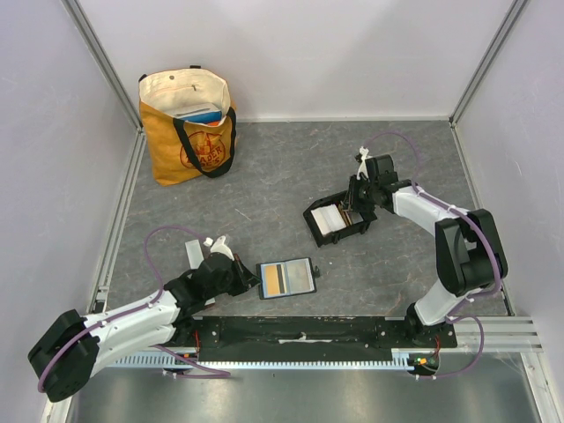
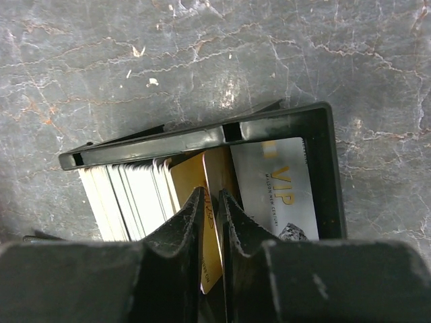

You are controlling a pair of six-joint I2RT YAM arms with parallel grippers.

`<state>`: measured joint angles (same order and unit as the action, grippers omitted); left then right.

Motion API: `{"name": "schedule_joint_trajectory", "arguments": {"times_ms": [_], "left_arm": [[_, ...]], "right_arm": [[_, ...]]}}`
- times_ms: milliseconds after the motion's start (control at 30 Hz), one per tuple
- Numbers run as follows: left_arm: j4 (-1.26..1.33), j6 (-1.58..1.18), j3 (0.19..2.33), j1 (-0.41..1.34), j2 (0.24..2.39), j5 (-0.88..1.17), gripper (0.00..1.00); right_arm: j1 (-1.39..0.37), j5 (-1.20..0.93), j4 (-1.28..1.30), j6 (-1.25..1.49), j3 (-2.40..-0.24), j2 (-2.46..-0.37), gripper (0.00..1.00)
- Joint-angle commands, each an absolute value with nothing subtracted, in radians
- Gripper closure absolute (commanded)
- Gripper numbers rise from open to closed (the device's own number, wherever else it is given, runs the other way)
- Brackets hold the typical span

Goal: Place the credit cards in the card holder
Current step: Pick up the credit card from the storage box.

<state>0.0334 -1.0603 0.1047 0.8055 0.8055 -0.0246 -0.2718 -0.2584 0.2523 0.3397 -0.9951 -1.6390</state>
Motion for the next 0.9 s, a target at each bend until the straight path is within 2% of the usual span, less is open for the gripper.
{"name": "schedule_joint_trajectory", "arguments": {"times_ms": [0, 267, 333, 400, 433, 500, 867], "left_arm": [[0.077, -1.083, 0.112, 0.808, 0.813, -0.026, 0.98], [0.080, -1.081, 0.115, 0.808, 0.821, -0.026, 0.98], [0.081, -1.081, 0.117, 0.808, 0.824, -0.026, 0.98], [0.083, -1.080, 0.117, 0.808, 0.827, -0.023, 0.98], [0.083, -1.078, 0.117, 0.810, 0.828, -0.021, 0.98], [0.083, -1.077, 0.117, 0.808, 0.828, -0.021, 0.98], [0.087, -1.075, 0.115, 0.810, 0.831, -0.012, 0.98]], "right_arm": [[-0.273, -0.226, 0.261, 0.322, -0.991, -1.661, 0.77], [-0.291, -0.196, 0.281, 0.307, -0.986, -1.655, 0.71], [-0.296, -0.187, 0.287, 0.307, -0.988, -1.643, 0.74], [-0.298, -0.172, 0.296, 0.305, -0.994, -1.620, 0.83], [-0.298, -0.164, 0.298, 0.304, -0.997, -1.605, 0.92], [-0.299, -0.147, 0.308, 0.298, -1.011, -1.579, 1.00], [-0.337, -0.006, 0.388, 0.267, -1.089, -1.442, 1.00]]}}
